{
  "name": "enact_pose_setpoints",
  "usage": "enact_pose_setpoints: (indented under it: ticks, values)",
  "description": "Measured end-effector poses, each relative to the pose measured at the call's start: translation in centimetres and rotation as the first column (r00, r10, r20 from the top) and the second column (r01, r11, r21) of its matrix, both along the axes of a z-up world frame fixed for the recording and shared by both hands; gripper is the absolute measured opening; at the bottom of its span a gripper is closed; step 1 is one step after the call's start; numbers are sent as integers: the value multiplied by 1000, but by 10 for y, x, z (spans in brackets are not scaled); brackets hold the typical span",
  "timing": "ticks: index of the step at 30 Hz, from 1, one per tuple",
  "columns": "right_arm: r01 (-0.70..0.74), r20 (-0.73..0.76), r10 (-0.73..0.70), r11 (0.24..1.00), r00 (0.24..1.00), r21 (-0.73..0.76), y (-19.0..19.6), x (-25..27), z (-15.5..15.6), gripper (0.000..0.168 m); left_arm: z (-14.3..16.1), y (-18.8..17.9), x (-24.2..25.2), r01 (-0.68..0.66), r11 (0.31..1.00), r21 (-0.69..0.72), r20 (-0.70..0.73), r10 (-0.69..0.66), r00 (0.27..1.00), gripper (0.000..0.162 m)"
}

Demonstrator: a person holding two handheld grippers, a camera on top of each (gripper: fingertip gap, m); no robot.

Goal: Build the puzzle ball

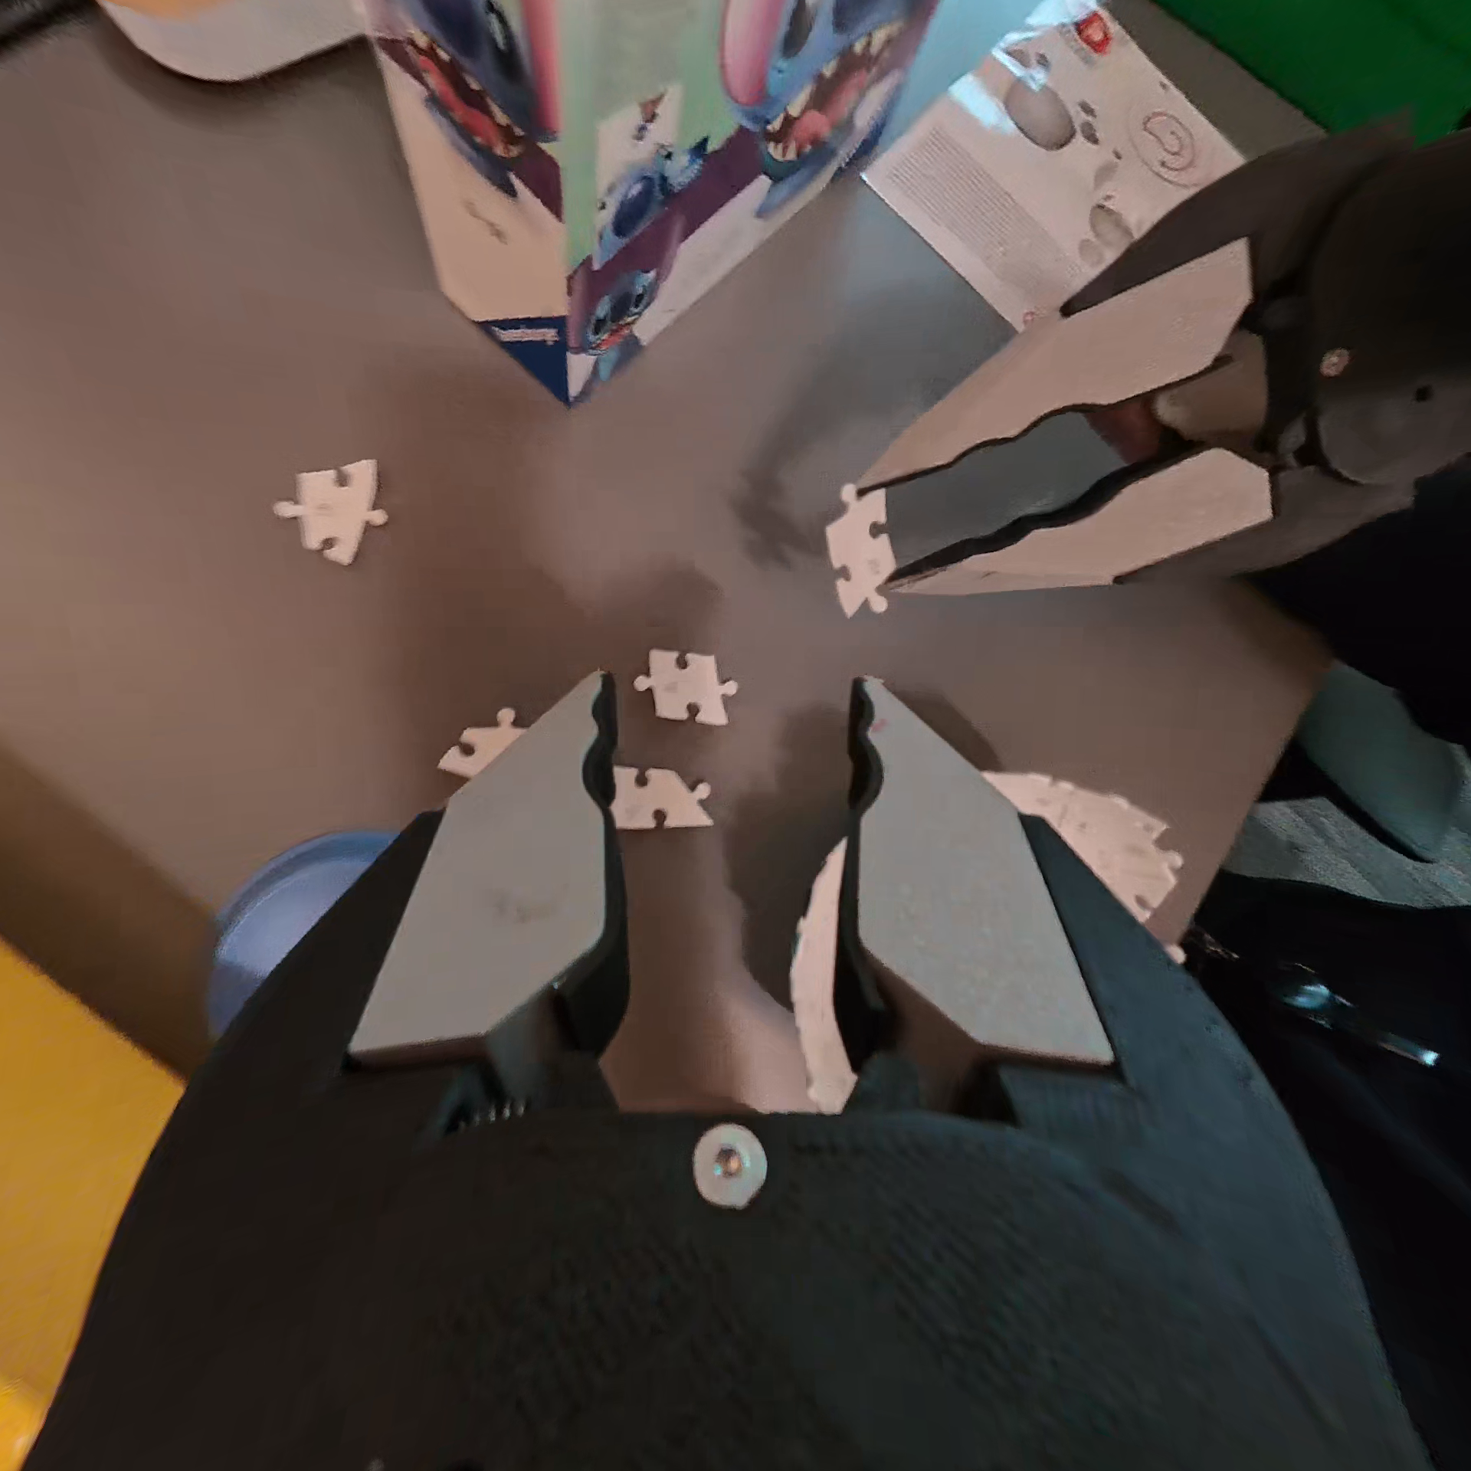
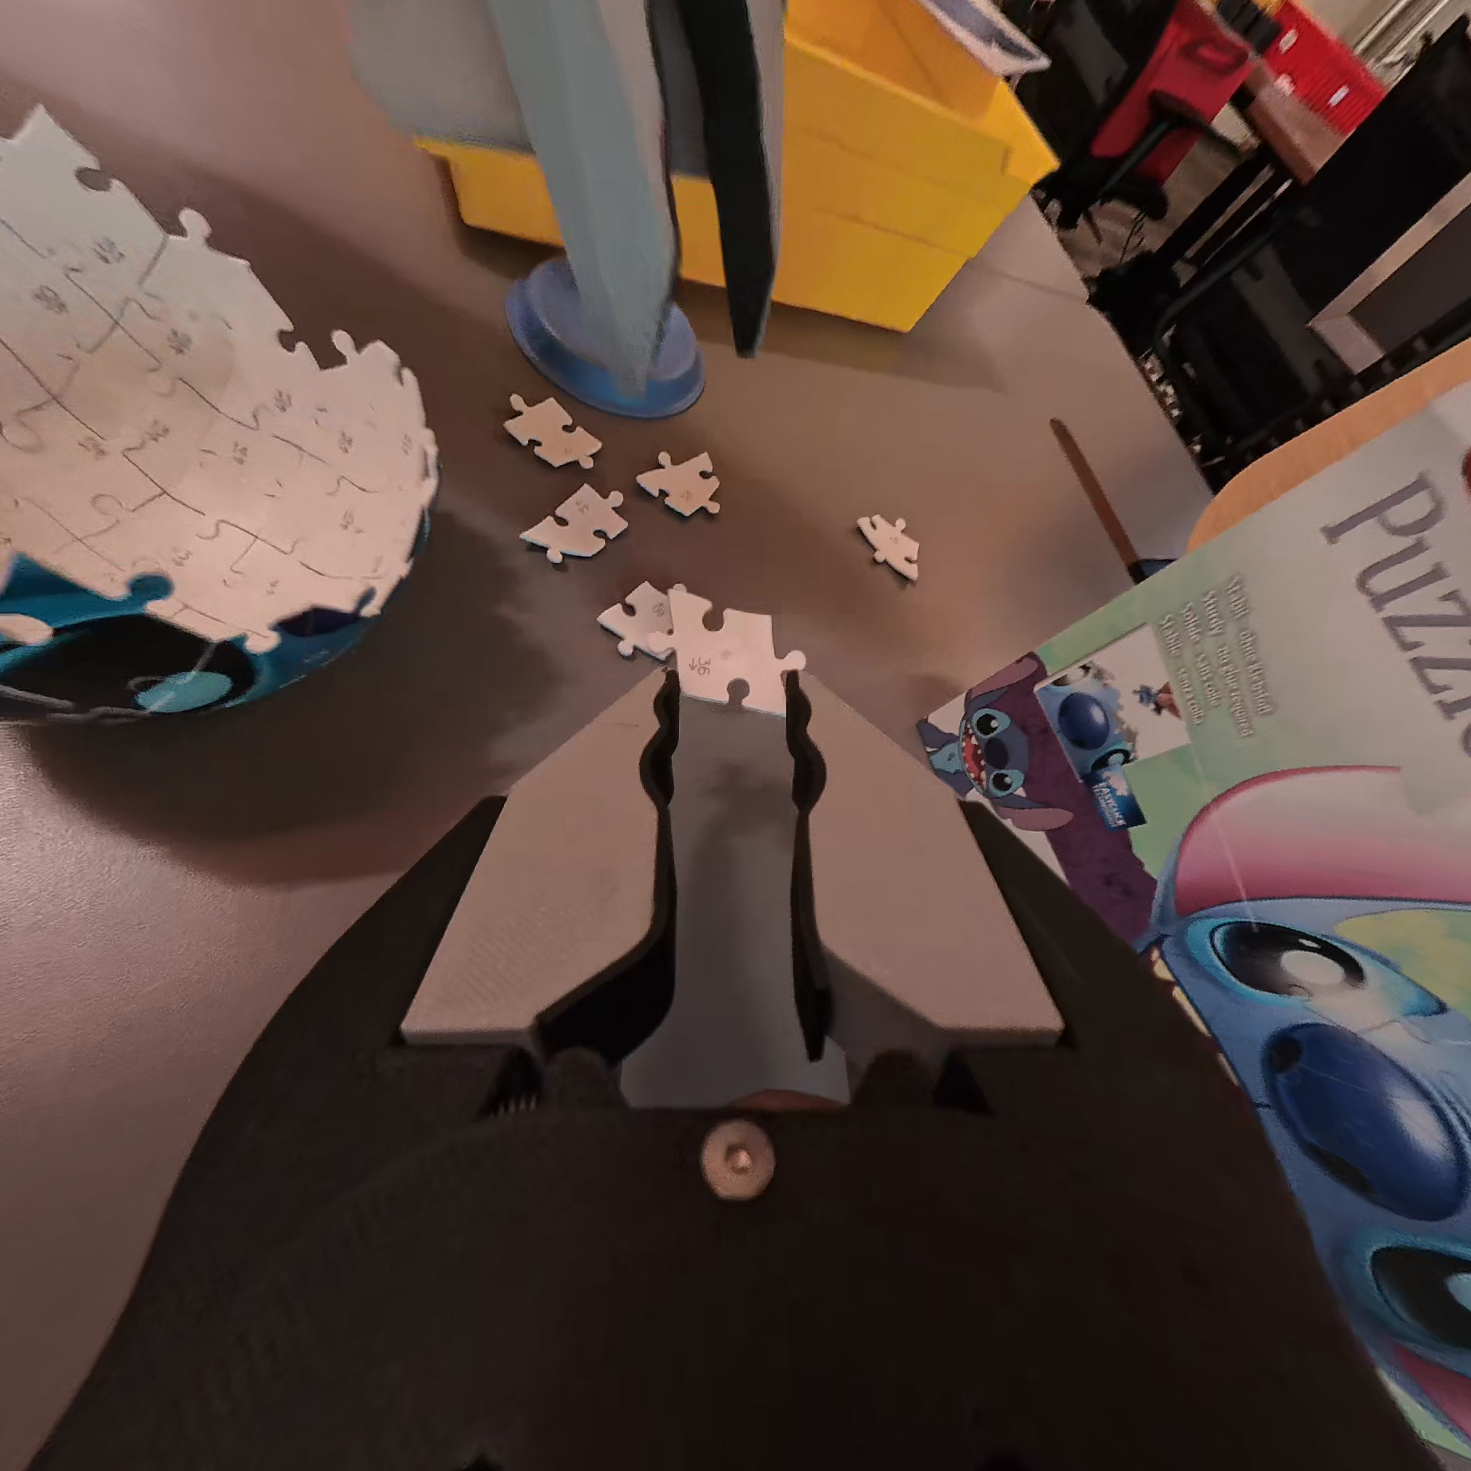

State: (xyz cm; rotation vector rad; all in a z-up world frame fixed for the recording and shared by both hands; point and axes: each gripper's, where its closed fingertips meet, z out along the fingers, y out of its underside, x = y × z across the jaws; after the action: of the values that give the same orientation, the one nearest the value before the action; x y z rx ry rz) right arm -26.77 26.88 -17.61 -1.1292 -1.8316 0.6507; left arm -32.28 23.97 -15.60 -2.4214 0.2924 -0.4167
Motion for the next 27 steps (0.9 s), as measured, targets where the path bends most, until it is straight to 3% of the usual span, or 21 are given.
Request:
enact_pose_setpoints:
  ticks: [11,14,19,24,27]
  values:
    - [-21,-47,23,998,999,53,-10,1,10,24,-7,23,45,131,985,-113,286,-94,954,58]
    - [-28,-56,30,998,998,52,-12,1,12,24,-6,18,57,187,976,-115,372,-133,919,46]
    - [-50,-68,52,998,996,41,-19,-1,13,24,-5,14,65,226,969,-97,445,-161,881,3]
    - [-66,-84,66,998,994,11,-24,-3,14,19,-7,7,60,222,971,-85,408,-169,897,0]
    - [-122,-115,109,985,987,-121,-30,0,22,20,0,2,58,218,975,-50,390,-182,903,0]
